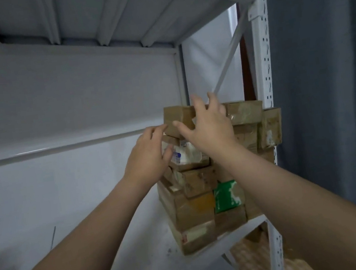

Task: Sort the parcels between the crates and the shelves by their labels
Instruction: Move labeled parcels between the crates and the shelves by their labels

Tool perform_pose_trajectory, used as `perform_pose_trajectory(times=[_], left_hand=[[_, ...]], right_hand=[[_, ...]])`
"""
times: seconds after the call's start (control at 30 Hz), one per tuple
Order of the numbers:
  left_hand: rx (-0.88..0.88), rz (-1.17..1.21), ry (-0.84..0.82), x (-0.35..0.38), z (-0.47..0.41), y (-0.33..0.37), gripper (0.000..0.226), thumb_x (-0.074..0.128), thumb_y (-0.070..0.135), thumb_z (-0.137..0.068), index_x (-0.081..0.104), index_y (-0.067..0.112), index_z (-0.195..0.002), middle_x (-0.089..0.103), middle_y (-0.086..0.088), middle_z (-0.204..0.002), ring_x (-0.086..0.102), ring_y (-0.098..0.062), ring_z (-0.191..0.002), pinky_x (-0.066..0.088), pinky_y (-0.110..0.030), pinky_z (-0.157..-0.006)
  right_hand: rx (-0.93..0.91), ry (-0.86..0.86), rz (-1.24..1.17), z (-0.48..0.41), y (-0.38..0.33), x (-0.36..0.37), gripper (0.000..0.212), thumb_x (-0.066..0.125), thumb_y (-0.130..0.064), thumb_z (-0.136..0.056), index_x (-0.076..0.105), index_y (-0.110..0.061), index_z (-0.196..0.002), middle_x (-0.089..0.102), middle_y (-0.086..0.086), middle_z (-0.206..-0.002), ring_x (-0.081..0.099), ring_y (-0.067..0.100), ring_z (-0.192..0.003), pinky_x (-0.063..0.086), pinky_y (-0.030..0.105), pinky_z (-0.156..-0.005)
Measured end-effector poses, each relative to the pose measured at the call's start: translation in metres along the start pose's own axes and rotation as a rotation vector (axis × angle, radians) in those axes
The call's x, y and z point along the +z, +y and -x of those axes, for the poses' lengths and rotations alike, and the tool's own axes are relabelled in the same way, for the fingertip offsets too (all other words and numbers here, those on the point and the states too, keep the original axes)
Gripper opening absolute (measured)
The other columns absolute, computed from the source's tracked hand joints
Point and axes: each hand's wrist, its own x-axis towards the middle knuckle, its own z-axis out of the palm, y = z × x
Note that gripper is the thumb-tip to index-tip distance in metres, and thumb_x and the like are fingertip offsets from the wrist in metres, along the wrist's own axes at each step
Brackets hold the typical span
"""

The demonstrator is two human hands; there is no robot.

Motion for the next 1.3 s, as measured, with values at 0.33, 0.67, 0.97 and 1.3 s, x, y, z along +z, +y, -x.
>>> perform_pose_trajectory(times=[0.33,0.67,0.97,1.3], left_hand=[[-0.086,0.201,-0.032,0.01,0.008,-0.033,0.052,0.05,0.037,-0.095,0.036,0.025,-0.143,0.039,0.002,-0.142,0.042,-0.016,-0.127,0.035,-0.024,-0.096],[-0.471,1.113,0.136,-0.044,0.003,-0.029,0.092,0.048,0.08,-0.063,0.027,0.038,-0.142,0.053,0.017,-0.118,0.059,-0.009,-0.108,0.053,-0.03,-0.082],[-0.292,1.179,0.286,-0.047,0.039,-0.029,0.038,0.066,0.044,-0.081,0.053,0.044,-0.116,0.065,0.015,-0.114,0.061,-0.01,-0.111,0.052,-0.029,-0.088],[-0.397,0.927,0.137,-0.059,0.063,-0.03,0.04,0.037,0.063,-0.09,0.054,0.051,-0.124,0.056,0.023,-0.128,0.05,0.0,-0.12,0.043,-0.036,-0.102]], right_hand=[[0.039,0.089,-0.141,-0.016,-0.007,0.027,0.057,0.072,-0.044,-0.077,0.042,-0.021,-0.12,0.03,0.011,-0.141,0.025,0.031,-0.13,0.047,0.044,-0.092],[-0.528,0.187,-0.408,0.023,-0.004,0.022,0.058,0.076,-0.035,-0.07,0.035,-0.022,-0.109,0.015,0.003,-0.147,0.018,0.028,-0.136,0.026,0.037,-0.104],[-0.282,-0.181,-0.854,0.06,-0.023,0.006,0.079,0.058,-0.053,-0.082,0.005,-0.051,-0.141,0.019,-0.013,-0.15,0.023,-0.006,-0.137,0.034,0.021,-0.108],[-0.26,-0.113,-0.72,0.069,-0.016,0.008,0.107,0.08,-0.015,-0.076,0.001,-0.036,-0.146,0.013,-0.024,-0.132,0.014,-0.023,-0.123,0.017,-0.003,-0.1]])
